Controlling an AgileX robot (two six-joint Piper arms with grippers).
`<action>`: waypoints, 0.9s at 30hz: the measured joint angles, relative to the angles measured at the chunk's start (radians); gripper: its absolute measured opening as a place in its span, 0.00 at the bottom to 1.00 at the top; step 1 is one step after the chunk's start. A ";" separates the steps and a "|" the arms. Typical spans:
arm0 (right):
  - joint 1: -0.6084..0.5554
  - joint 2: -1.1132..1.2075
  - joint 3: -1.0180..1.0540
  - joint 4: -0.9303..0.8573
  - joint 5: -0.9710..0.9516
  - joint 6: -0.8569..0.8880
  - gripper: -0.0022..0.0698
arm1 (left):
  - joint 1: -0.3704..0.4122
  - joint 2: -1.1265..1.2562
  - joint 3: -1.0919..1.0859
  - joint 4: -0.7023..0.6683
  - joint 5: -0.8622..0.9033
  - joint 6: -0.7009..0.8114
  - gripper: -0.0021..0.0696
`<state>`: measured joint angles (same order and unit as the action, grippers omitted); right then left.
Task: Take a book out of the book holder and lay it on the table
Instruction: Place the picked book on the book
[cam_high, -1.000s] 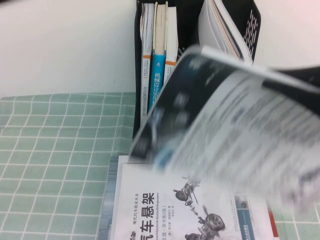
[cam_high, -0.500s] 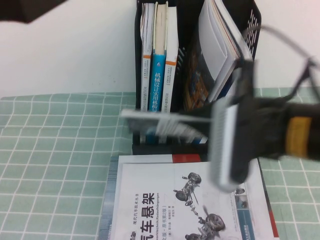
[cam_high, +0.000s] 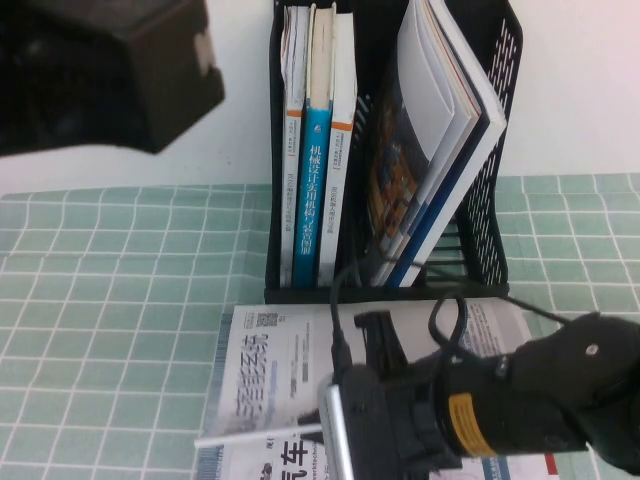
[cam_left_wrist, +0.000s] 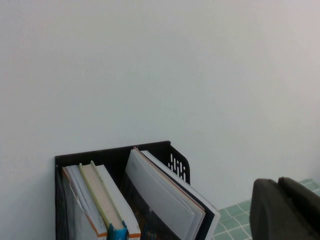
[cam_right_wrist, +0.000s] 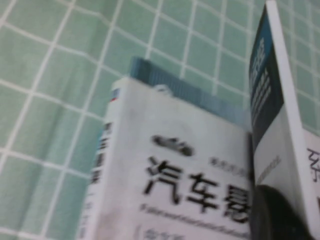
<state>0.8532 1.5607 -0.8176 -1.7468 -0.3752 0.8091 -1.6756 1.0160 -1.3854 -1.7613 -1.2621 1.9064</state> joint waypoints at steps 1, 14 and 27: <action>0.001 0.004 0.009 0.000 0.000 0.003 0.07 | 0.000 0.000 0.002 0.000 0.000 0.000 0.03; 0.001 0.046 0.032 -0.002 -0.165 0.276 0.57 | 0.000 0.000 0.002 0.000 0.000 0.003 0.03; 0.001 -0.189 -0.088 -0.023 -0.033 0.320 0.08 | 0.000 0.000 0.002 0.000 0.000 0.100 0.03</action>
<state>0.8547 1.3715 -0.9057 -1.7696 -0.4085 1.1288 -1.6756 1.0160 -1.3837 -1.7613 -1.2621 2.0066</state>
